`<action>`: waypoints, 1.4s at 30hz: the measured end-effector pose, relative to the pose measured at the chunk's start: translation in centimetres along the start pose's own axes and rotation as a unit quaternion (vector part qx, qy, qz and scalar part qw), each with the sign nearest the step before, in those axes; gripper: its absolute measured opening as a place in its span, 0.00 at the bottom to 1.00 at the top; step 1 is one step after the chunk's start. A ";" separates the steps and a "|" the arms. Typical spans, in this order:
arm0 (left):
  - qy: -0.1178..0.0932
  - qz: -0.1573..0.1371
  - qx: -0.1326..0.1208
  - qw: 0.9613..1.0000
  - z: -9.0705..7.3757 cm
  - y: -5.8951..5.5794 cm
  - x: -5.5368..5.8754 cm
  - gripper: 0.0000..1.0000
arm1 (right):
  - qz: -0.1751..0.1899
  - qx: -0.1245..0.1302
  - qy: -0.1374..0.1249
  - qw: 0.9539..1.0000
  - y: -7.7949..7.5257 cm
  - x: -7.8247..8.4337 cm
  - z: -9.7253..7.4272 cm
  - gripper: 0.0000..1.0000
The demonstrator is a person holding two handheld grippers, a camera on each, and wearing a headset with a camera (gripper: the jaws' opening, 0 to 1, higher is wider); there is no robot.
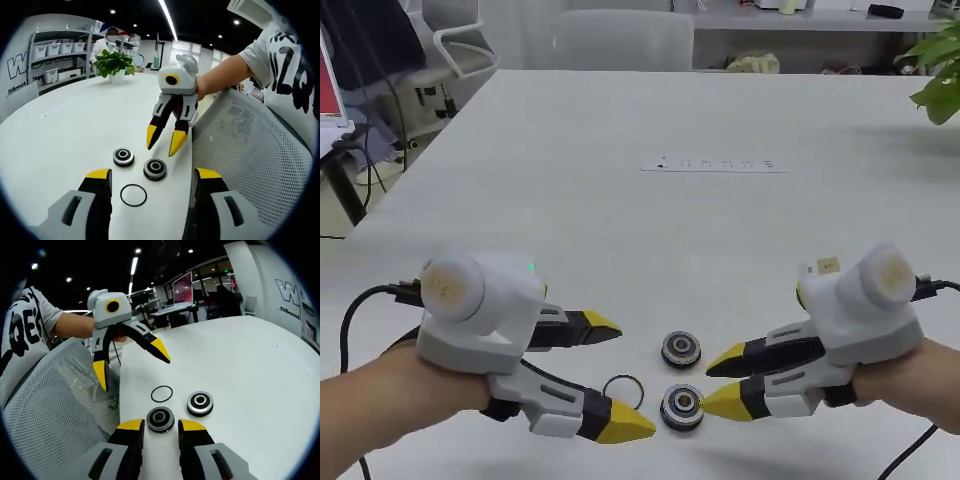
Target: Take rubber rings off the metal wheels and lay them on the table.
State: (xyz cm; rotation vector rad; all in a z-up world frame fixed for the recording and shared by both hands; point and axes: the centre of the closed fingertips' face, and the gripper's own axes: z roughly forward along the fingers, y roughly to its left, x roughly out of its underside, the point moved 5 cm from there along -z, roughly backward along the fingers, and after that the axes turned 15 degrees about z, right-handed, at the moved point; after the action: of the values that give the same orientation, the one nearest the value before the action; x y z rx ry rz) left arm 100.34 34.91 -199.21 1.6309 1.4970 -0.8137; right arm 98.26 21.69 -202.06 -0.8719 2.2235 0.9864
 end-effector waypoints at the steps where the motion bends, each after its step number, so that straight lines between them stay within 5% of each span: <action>1: 0.001 0.001 0.001 1.000 0.2 0.1 0.0 0.63 | -0.001 0.001 0.001 1.000 0.0 0.1 0.0 0.25; 20: 0.022 0.005 0.052 0.998 3.5 -0.7 -0.5 0.45 | -0.011 0.012 0.004 1.000 -0.6 0.9 0.3 0.28; 42: 0.058 0.015 0.068 0.996 5.6 -1.0 0.7 0.22 | -0.005 0.010 0.004 1.000 -0.8 1.3 0.5 0.27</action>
State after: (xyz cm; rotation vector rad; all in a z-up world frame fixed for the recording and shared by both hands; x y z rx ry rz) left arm 99.63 30.47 -202.73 1.8245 1.5209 -0.8312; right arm 98.13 21.21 -203.62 -0.8788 2.2287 0.9551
